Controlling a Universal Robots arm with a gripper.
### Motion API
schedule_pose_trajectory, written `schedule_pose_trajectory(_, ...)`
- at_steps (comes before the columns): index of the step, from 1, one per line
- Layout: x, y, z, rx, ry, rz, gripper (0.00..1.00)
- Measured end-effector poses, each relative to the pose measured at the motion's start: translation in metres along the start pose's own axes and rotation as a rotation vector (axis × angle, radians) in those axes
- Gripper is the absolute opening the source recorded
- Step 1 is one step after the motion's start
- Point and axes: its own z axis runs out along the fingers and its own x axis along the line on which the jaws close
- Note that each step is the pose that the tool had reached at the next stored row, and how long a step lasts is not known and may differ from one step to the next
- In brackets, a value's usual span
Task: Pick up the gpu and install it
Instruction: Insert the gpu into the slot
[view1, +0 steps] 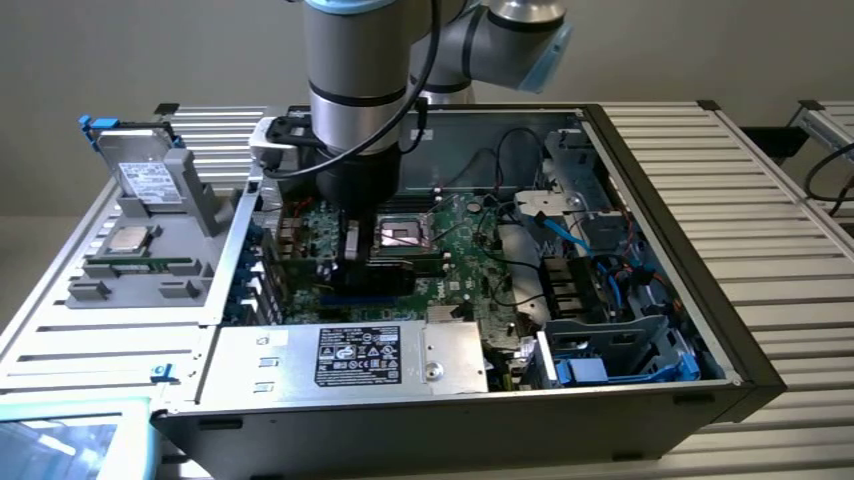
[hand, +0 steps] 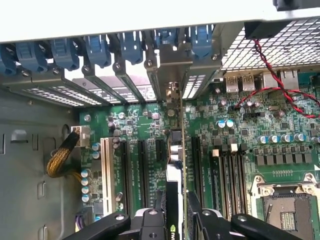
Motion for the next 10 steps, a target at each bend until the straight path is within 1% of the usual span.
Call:
schedule_pose_trajectory(2,-0.0001,-0.0002,0.0027,-0.0003,-0.0037,0.000,0.28)
schedule_pose_trajectory(7,-0.0001,-0.0001,0.0037,-0.0016,-0.0184,-0.001,0.28)
schedule_pose_trajectory(10,0.0014,0.0006,0.0039,-0.0019,-0.0236,-0.001,0.28)
